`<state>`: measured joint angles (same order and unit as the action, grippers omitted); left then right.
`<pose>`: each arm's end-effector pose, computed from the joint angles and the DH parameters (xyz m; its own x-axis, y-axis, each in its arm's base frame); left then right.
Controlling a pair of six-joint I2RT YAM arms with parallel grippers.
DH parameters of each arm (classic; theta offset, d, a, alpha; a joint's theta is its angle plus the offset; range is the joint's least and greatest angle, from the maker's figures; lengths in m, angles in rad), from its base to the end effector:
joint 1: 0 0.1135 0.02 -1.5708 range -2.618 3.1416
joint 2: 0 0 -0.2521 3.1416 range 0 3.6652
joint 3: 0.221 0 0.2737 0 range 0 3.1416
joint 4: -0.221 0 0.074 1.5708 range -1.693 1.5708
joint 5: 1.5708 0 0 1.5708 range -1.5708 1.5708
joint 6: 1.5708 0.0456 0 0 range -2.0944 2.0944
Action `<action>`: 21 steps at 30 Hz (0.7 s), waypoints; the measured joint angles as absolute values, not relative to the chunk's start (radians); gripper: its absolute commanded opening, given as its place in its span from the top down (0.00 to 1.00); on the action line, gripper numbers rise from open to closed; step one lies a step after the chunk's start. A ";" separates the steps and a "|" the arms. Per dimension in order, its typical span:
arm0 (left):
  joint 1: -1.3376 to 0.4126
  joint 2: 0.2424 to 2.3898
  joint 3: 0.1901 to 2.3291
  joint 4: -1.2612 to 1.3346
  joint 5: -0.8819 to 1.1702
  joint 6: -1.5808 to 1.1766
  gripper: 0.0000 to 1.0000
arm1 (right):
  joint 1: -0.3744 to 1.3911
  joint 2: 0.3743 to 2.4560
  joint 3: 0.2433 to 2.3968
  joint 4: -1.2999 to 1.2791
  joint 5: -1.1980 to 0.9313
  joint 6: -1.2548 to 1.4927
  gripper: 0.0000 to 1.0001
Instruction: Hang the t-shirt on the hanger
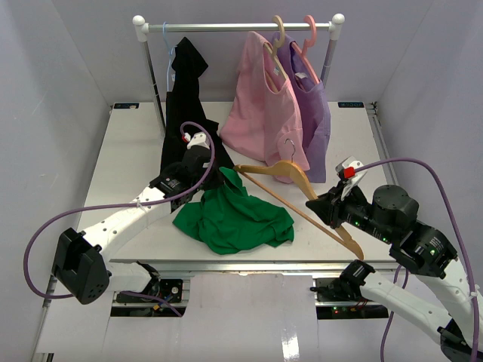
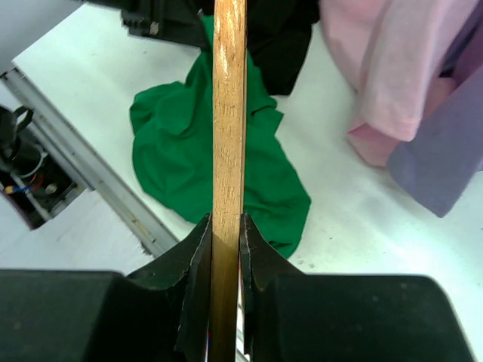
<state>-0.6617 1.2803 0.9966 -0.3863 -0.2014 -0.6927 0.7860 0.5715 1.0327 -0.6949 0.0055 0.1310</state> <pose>0.2533 -0.1857 0.2642 -0.6825 -0.2615 -0.6825 0.0552 0.9127 -0.4050 0.0968 0.0966 0.3947 -0.2542 -0.0696 -0.9646 -0.6763 0.7258 0.1258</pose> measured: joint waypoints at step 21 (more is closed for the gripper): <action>-0.654 1.308 1.053 -0.461 -0.229 -0.689 1.00 | 0.786 0.490 0.985 -0.754 -0.087 0.150 0.92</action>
<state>-0.6539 1.3077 1.0526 -0.4608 -0.2292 -0.6886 0.7856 0.4896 0.9854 -0.7535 -0.0871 0.1497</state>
